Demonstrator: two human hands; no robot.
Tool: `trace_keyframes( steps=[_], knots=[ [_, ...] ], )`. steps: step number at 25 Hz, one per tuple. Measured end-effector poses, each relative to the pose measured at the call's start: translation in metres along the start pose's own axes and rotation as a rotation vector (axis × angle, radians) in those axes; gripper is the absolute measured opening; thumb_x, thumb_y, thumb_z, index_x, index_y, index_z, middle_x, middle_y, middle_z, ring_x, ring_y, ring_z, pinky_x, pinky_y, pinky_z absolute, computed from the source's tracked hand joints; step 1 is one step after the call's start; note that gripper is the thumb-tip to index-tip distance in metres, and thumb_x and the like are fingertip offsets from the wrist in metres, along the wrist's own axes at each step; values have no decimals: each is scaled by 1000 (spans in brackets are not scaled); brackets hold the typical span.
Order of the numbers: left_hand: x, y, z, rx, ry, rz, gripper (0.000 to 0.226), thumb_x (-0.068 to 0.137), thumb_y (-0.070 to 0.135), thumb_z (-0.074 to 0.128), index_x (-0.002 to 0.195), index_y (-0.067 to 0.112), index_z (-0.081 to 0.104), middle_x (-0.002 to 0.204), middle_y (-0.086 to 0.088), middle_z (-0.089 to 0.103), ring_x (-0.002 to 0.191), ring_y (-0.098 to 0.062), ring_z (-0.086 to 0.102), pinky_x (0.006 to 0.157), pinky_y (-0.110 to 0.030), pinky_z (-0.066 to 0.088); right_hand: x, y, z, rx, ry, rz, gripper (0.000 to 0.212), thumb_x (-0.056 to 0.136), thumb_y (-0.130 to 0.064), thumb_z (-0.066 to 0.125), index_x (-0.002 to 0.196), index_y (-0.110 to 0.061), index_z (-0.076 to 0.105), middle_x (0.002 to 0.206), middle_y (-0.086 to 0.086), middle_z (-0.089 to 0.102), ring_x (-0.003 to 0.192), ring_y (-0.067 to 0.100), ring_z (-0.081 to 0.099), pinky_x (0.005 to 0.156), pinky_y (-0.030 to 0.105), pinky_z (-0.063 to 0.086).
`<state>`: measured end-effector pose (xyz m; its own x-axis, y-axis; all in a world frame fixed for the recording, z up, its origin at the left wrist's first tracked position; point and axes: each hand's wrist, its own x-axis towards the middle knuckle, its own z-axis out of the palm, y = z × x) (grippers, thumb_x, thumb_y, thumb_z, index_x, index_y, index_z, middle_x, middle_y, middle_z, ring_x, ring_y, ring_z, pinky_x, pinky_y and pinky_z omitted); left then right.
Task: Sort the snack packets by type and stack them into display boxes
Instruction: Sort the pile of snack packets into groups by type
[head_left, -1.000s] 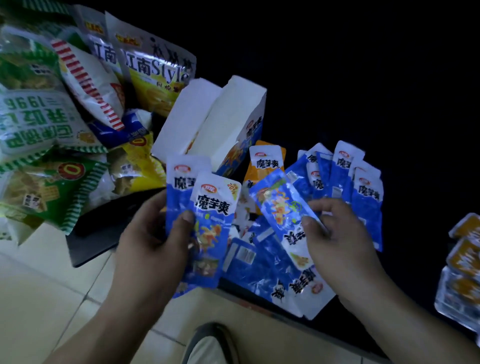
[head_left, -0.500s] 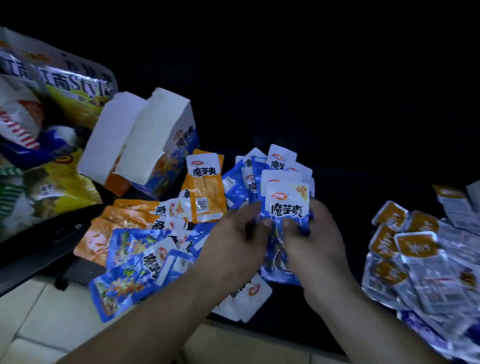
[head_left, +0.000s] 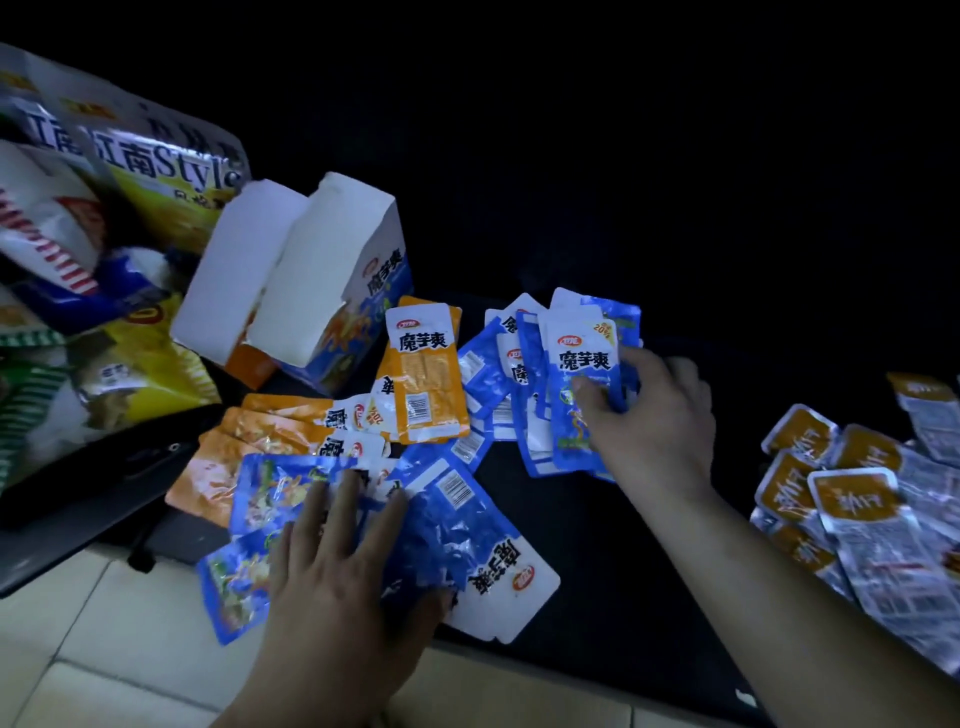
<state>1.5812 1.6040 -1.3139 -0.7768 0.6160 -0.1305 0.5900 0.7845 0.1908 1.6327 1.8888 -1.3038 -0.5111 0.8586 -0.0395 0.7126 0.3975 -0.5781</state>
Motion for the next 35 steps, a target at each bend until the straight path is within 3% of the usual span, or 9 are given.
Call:
trace_keyframes(
  steps=[4,6,9,12,16,23,26,30,35],
  knots=[
    [9,-5,-4,-31,-13,0,86,71,73,62,146,32,52,152,-5,50,131,-37,46,96,-57,45,-48,-8,-12,84,-22,-333,41,90,-39,71,127,-22,66,122,-4,54,112,19,53,93,38,49],
    [14,-5,-6,-87,31,-3,92,65,67,77,146,30,52,145,-4,53,123,-35,48,91,-54,45,-86,-3,-14,133,-207,-372,37,88,-43,71,123,-29,67,117,-15,54,107,8,57,86,27,50],
    [17,-6,-6,-202,159,73,99,63,40,95,149,21,51,128,-5,52,112,-33,52,89,-49,48,-119,4,-1,-5,-473,-340,70,83,-65,65,144,-34,50,131,-20,47,124,7,46,95,25,45],
    [19,-6,-15,-345,236,97,93,70,17,93,152,20,48,133,-5,48,119,-26,51,95,-37,49,-116,-4,11,-162,-461,-332,97,79,-76,62,157,-32,28,139,-13,45,129,14,37,100,33,44],
    [6,-48,-27,-220,351,-5,62,80,35,79,137,19,61,140,-10,53,118,-35,52,95,-45,46,-121,-27,34,-322,-332,-509,104,67,-86,55,152,-27,39,132,-4,53,121,25,50,94,44,51],
    [-8,-87,-36,-116,-9,-170,74,61,69,72,126,34,67,99,7,61,90,-29,61,74,-40,51,-128,-21,50,-292,-240,-747,52,77,-52,75,119,-21,71,116,4,59,109,32,62,74,44,59],
    [-5,-84,-56,-334,1,-263,35,77,45,83,103,31,65,78,13,59,74,-19,64,61,-29,47,-129,-23,43,-222,-184,-767,39,88,-43,59,115,-19,74,109,3,65,97,28,68,61,39,59],
    [-12,-66,-69,-1117,152,-598,10,96,11,70,94,12,60,74,-6,73,62,-20,68,54,-41,59,-115,-33,32,-203,-145,-773,32,100,-32,48,115,-16,71,89,-4,67,81,24,67,57,35,54],
    [-5,-9,-57,-1576,45,-576,36,90,-6,69,119,14,63,101,-13,78,87,-29,77,67,-40,63,-116,-45,20,357,-480,-179,40,105,-32,53,142,-48,52,101,-9,71,85,5,70,63,31,53]
  ],
)
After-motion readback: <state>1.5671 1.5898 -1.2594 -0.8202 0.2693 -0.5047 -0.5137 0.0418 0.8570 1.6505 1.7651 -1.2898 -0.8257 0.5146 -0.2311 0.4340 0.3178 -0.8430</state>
